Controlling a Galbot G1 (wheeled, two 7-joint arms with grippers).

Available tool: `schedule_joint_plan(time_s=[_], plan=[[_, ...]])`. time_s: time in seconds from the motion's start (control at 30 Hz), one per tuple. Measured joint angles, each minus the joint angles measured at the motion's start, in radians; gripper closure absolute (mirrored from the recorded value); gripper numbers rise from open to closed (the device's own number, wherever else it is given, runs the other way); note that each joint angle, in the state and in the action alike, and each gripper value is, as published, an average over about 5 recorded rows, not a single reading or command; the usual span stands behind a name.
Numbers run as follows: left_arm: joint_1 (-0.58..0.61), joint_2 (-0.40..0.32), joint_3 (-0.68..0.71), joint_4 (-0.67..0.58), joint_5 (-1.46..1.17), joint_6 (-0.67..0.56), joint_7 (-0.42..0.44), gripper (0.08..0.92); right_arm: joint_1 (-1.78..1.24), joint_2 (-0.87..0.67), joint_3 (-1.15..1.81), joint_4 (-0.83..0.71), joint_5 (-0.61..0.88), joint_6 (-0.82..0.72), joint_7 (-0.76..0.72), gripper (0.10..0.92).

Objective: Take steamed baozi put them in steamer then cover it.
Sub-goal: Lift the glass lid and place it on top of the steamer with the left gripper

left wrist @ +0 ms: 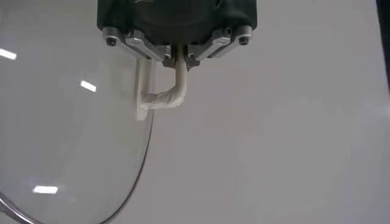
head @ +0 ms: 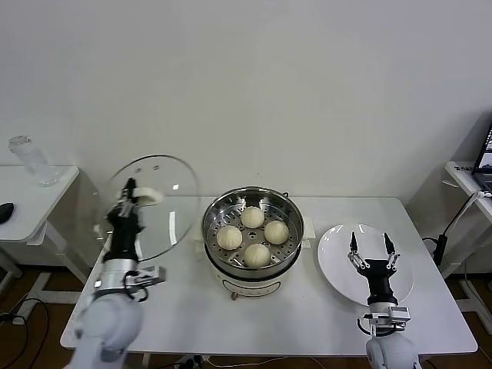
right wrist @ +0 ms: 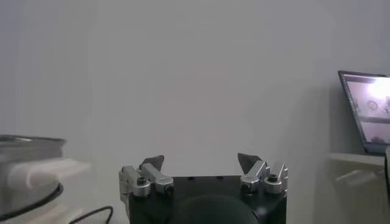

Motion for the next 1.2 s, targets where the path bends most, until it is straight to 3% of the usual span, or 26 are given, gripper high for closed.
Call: schedule_joint_plan(time_s=[0.3, 0.63, 1.2], plan=[[-0.163, -0.039, 0.262, 0.056, 0.014, 0.151, 0.068, 0.803, 0.004, 0.020, 0.016, -0.022, -0.006, 0.002, 0.000, 0.203], [-0.311, -0.084, 0.473, 0.155, 0.102, 0.242, 0.179, 0.803, 0.005, 0.030, 0.033, -0.041, -0.008, 0.008, -0.001, 0.203], [-0.380, -0.120, 0.607, 0.246, 0.284, 0.290, 0.346, 0.803, 0.009, 0.037, 0.044, -0.056, -0.012, 0.015, -0.005, 0.203]])
